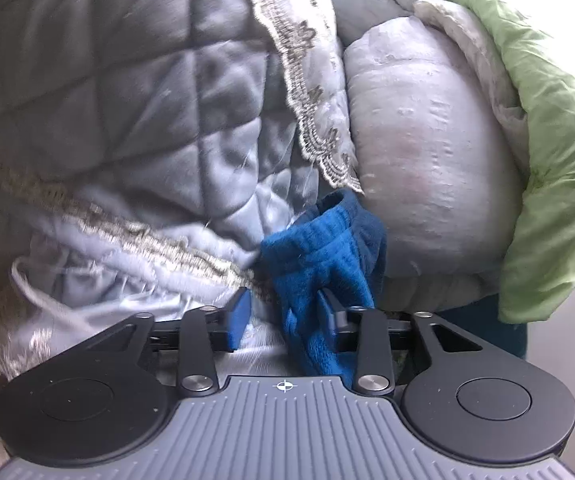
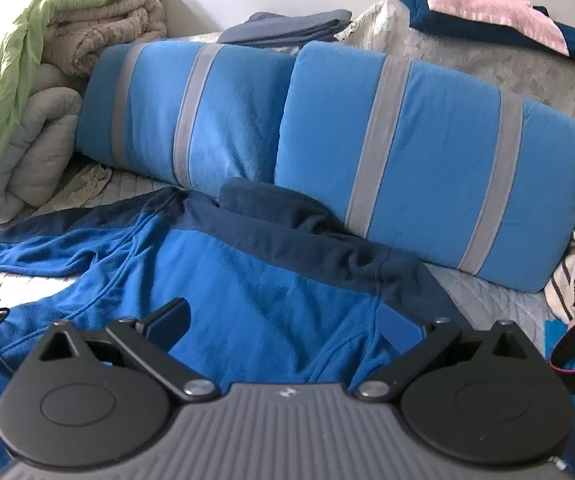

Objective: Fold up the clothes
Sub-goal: 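Lower the left tool onto the blue sleeve cuff and close on it, then lift the sleeve cuff up with the left tool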

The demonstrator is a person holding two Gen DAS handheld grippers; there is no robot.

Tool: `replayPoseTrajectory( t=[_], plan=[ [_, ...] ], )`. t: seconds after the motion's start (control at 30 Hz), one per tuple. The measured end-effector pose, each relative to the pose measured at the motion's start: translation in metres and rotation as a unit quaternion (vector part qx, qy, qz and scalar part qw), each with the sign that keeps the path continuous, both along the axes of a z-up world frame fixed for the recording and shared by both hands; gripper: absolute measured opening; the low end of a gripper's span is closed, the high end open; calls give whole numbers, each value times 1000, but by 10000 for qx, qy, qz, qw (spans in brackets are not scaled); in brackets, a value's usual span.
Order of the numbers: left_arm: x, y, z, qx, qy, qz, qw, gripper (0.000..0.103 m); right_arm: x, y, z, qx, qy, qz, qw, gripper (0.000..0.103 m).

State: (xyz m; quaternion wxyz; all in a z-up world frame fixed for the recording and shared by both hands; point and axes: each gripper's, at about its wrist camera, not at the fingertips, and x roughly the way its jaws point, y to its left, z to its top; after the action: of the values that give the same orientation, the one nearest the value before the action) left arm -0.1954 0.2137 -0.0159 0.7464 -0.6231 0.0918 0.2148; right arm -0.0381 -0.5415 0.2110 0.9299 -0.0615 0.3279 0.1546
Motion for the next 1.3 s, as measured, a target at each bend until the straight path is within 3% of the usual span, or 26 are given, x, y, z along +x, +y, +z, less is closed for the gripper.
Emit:
replayPoseTrajectory(
  t=[0.07, 0.23, 0.57, 0.87, 1.1, 1.3],
  plan=[
    [2, 1, 2, 20, 35, -18, 10000, 17, 0, 1, -2, -1, 39, 6, 10000, 103],
    [7, 4, 8, 89, 136, -59, 9999, 12, -1, 5, -8, -12, 75, 57, 10000, 103],
    [19, -10, 57, 1260, 724, -442, 9884, 10, 0, 15, -22, 15, 206, 175, 9996, 103],
    [46, -36, 110, 2288, 910, -793, 9660, 10, 6, 28, -35, 96, 340, 243, 9991, 103],
    [68, -71, 146, 2972, 928, -1104, 9439, 10, 2, 35, -32, 130, 294, 328, 9989, 103],
    [77, -101, 169, 3369, 863, -1375, 9275, 10, -3, 38, -29, 87, 267, 433, 9987, 103]
  ],
)
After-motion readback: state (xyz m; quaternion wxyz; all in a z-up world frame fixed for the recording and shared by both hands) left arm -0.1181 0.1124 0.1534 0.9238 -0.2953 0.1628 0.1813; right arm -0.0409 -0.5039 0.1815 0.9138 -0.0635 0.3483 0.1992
